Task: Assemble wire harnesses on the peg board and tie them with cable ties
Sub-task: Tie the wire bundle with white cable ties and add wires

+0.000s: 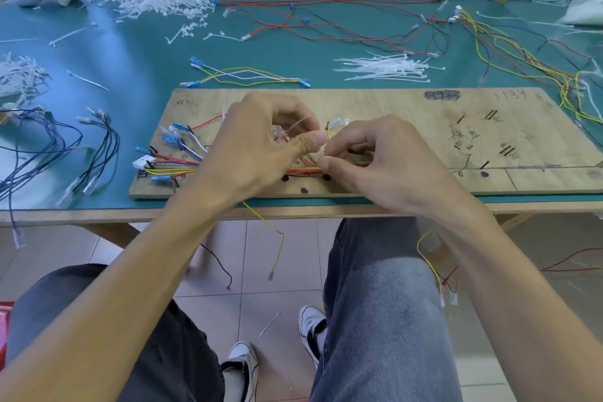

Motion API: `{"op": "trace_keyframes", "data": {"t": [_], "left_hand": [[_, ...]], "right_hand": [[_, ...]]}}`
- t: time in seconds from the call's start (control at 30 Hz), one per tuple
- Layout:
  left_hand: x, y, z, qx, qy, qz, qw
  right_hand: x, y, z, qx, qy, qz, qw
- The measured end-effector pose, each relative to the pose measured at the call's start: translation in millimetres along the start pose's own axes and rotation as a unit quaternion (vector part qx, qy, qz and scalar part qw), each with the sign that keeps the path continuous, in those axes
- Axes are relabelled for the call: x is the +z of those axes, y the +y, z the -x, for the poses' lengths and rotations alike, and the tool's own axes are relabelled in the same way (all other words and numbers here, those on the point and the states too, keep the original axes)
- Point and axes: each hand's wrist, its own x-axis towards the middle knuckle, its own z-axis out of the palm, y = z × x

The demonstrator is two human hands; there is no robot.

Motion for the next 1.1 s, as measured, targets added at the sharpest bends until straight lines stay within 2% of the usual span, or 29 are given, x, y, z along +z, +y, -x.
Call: {"op": "trace_keyframes", "data": {"t": [0.23, 0.5, 0.6, 0.73, 0.8, 0.9, 1.1], "left_hand": [[22.5, 8.5, -2.3, 0.000, 0.047, -0.067, 0.997], [32.2, 19.2, -2.8, -0.045, 0.104, -0.060, 0.992], [24.2, 20.1, -0.4, -0.020, 0.080, -0.078, 0.994], [15.6, 23.7, 5.2, 0.059, 0.071, -0.166, 0.982], [16.6, 29.5, 6.9, 0.119, 0.052, -0.219, 0.967], [24.8, 37.8, 2.3, 0.193, 0.010, -0.335, 0.922], [49.3, 46.2, -13.7, 0.196, -0.109, -0.413, 0.883]], "right_hand": [[4.1, 0.0, -2.4, -0.021, -0.003, 0.007, 1.000], [10.5, -0.5, 6.3, -0.088, 0.033, 0.091, 0.991], [6.3, 5.0, 17.1, -0.086, 0.070, 0.078, 0.991], [-17.7, 26.0, 44.8, -0.036, 0.196, 0.032, 0.979], [-33.4, 39.9, 53.9, 0.002, 0.176, 0.049, 0.983], [-44.2, 52.3, 58.5, 0.038, 0.114, 0.070, 0.990], [-46.2, 53.6, 58.8, 0.052, 0.115, 0.048, 0.991]]}}
